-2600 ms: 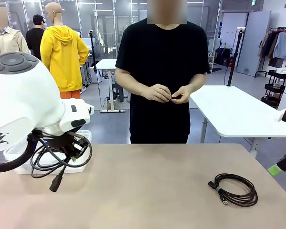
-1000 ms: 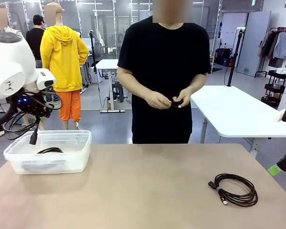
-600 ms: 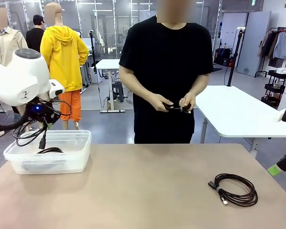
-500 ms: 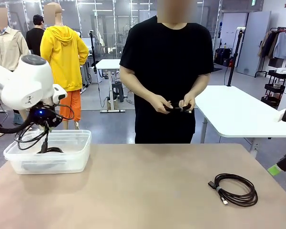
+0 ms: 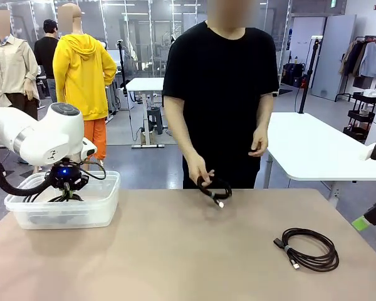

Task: Organize and store the cables.
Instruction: Place the Power Cable into the Organizing box.

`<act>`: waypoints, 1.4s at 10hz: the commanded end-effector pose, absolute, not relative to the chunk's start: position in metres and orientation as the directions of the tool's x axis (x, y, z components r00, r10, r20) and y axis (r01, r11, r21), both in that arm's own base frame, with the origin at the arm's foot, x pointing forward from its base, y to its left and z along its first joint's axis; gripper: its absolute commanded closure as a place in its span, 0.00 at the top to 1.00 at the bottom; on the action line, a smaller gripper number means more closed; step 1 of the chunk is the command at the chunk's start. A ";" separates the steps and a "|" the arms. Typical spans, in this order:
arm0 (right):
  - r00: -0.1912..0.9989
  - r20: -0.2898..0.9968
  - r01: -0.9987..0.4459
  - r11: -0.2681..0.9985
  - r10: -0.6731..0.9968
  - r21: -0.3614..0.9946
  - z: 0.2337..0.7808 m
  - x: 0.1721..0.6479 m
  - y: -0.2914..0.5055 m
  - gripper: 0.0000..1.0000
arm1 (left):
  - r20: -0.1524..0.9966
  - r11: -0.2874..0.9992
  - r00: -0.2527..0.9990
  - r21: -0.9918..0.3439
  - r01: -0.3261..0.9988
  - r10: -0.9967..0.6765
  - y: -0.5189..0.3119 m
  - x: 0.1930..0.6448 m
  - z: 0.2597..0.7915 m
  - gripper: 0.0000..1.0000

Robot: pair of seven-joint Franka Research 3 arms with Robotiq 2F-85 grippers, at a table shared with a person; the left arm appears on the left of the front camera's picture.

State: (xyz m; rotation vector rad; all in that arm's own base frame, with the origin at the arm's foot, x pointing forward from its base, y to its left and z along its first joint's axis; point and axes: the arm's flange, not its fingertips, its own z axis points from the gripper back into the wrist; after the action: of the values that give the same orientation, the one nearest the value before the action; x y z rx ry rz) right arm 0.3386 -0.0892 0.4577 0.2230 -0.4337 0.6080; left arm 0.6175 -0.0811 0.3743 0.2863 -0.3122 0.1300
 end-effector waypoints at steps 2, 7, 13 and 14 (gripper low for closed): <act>0.745 0.453 -0.583 0.808 0.490 0.085 0.457 0.339 -0.088 1.00 | 0.301 0.940 0.945 0.266 -0.215 0.131 -0.088 0.624 0.374 0.18; 0.745 0.453 -0.583 0.808 0.490 0.085 0.457 0.339 -0.088 1.00 | 0.288 0.952 0.942 0.197 -0.232 0.170 -0.095 0.612 0.390 1.00; 0.745 0.453 -0.583 0.808 0.490 0.085 0.457 0.339 -0.088 1.00 | 0.321 0.953 0.932 0.187 -0.237 0.169 -0.088 0.606 0.408 1.00; 0.745 0.453 -0.583 0.808 0.490 0.085 0.457 0.339 -0.088 1.00 | 0.321 0.953 0.932 0.187 -0.237 0.169 -0.088 0.606 0.408 1.00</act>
State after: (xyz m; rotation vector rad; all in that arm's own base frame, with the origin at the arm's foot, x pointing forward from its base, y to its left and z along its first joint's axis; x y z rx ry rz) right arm 0.3386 -0.0890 0.4577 0.2228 -0.4336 0.6083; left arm 0.5990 -0.0852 0.4156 0.2246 -0.3103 0.2152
